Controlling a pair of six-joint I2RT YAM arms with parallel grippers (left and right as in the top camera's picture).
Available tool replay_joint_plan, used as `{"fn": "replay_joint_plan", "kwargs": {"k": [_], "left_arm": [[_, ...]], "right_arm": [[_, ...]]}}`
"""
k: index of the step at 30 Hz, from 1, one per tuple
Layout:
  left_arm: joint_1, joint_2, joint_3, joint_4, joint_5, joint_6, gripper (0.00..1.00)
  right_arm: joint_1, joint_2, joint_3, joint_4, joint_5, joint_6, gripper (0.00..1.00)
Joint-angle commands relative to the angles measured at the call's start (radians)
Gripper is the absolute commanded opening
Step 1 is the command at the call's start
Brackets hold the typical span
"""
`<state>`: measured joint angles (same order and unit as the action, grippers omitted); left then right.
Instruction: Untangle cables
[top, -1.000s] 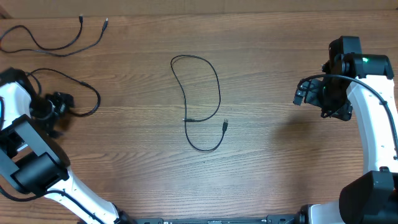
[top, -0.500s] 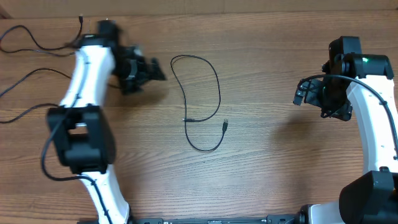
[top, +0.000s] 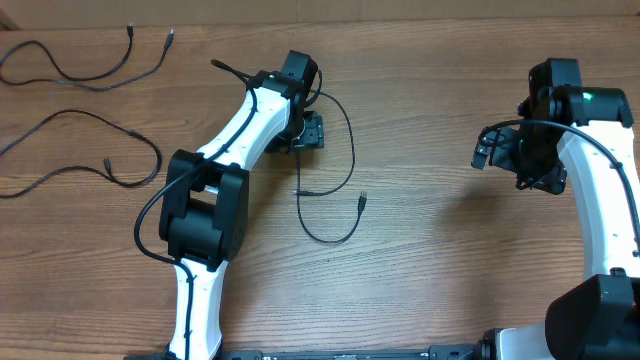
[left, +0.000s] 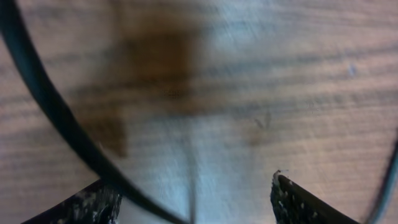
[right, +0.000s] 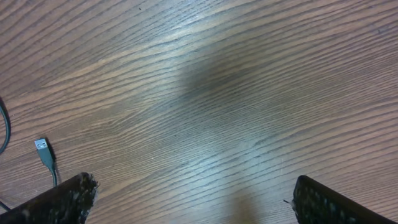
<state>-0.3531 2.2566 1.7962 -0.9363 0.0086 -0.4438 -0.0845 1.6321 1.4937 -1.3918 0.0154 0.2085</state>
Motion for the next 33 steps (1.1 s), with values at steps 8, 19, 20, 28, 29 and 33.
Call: {"fn": "replay_joint_plan", "kwargs": {"k": [8, 19, 20, 28, 29, 33], "left_arm": [[0.097, 0.025, 0.019, 0.235, -0.041, -0.096, 0.76], [0.126, 0.025, 0.019, 0.283, 0.097, -0.095, 0.24], [0.126, 0.024, 0.019, 0.283, 0.097, -0.096, 0.15], [0.123, -0.24, 0.058, 0.177, 0.208, -0.095, 0.04], [0.123, -0.284, 0.058, 0.167, 0.245, -0.095, 0.04], [0.123, -0.451, 0.058, 0.134, 0.319, -0.096, 0.04]], "right_arm": [[-0.003, 0.001, -0.002, 0.002, 0.01, -0.001, 1.0], [-0.003, 0.001, -0.002, 0.002, 0.01, -0.001, 1.0], [-0.003, 0.001, -0.002, 0.002, 0.01, -0.001, 1.0], [-0.003, 0.001, -0.002, 0.002, 0.01, -0.001, 1.0], [-0.003, 0.001, -0.002, 0.003, 0.01, -0.001, 1.0], [-0.003, 0.001, -0.002, 0.002, 0.01, -0.001, 1.0]]}}
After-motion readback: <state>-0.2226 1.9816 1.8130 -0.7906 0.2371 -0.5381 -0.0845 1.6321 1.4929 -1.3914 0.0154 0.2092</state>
